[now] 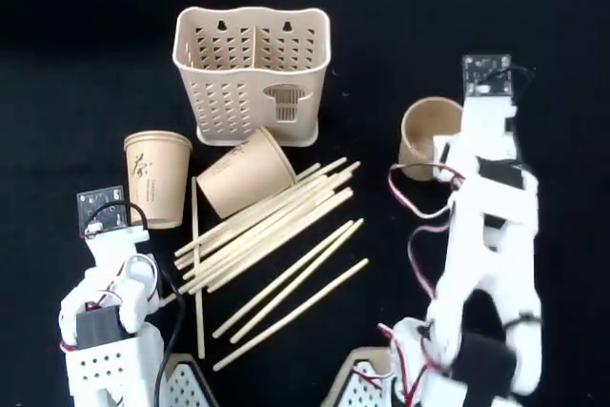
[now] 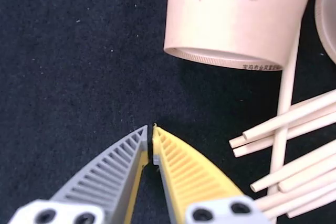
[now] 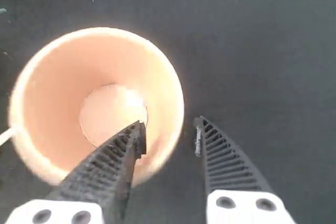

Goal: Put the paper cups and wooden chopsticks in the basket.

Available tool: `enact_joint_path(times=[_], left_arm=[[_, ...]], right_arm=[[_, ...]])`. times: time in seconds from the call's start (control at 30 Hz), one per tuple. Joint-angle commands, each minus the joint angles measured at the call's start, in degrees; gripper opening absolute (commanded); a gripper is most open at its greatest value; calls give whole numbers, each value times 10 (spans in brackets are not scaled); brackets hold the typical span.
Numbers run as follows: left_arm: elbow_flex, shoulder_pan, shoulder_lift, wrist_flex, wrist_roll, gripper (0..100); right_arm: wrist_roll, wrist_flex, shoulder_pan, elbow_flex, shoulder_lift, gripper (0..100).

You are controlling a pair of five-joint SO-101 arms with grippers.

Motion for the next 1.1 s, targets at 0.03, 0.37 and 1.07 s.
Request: enact_joint_path(times=[0.03,0.37,1.07], left_arm=[[9,-5,0,3,0,33],[9,-5,0,3,0,33],[9,0,0,3,-2,33]], right_arm=[[-6,69,2,-58,-110,169],[-1,263,-150,-84,-285,170],[-6,135,-416,-44,20,256]])
